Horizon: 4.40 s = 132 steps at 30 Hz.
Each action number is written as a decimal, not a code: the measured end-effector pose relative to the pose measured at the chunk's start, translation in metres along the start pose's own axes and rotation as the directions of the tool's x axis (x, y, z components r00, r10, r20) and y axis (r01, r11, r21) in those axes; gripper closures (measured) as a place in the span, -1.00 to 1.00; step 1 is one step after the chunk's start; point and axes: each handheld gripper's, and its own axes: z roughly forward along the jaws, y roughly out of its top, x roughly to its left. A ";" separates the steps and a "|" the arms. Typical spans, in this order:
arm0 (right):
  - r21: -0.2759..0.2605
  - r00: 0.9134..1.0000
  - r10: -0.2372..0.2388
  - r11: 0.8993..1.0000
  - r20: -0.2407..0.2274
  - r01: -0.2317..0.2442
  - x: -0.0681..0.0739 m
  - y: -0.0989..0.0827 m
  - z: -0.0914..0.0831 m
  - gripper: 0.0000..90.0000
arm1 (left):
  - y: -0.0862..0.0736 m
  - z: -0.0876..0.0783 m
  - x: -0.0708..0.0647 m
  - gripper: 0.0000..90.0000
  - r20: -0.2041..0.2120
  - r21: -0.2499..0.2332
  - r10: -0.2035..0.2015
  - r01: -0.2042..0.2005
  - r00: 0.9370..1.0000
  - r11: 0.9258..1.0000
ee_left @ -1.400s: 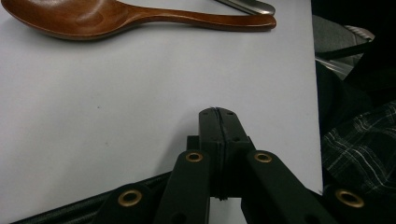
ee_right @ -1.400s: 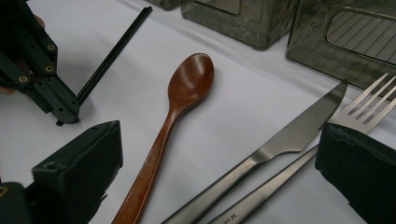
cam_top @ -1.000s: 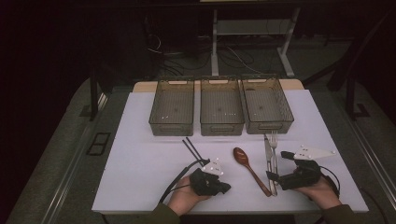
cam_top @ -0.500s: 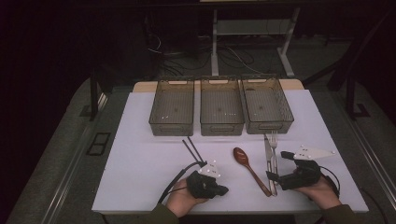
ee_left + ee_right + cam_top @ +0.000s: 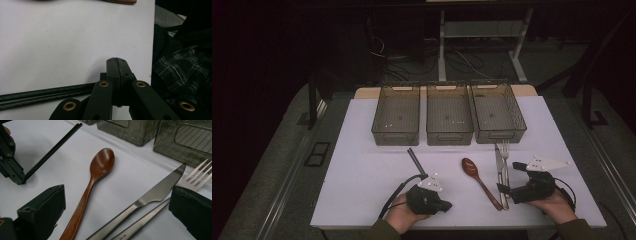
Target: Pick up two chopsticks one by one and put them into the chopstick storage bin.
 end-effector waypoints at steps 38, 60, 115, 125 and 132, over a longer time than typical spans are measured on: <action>0.000 1.000 0.000 1.000 0.001 0.000 0.000 0.000 0.000 -1.00 | -0.029 -0.032 -0.007 0.97 -0.030 0.031 -0.051 0.052 0.998 0.998; 0.000 1.000 -0.003 1.000 -0.001 0.003 0.000 0.000 0.001 -1.00 | -0.024 -0.081 0.047 0.46 -0.281 -0.182 -0.237 0.191 0.930 0.965; -0.004 1.000 0.006 1.000 0.001 -0.006 -0.001 0.000 0.001 -1.00 | -0.009 -0.060 0.122 0.40 -0.565 -0.202 -0.377 0.320 0.734 0.926; -0.007 1.000 0.009 1.000 0.000 -0.009 -0.002 0.000 0.000 -1.00 | 0.001 -0.049 0.122 0.47 -0.551 -0.185 -0.350 0.298 0.758 0.936; -0.010 1.000 0.010 1.000 -0.001 -0.010 -0.002 0.000 0.000 -1.00 | 0.009 -0.039 0.121 0.53 -0.530 -0.187 -0.338 0.282 0.777 0.941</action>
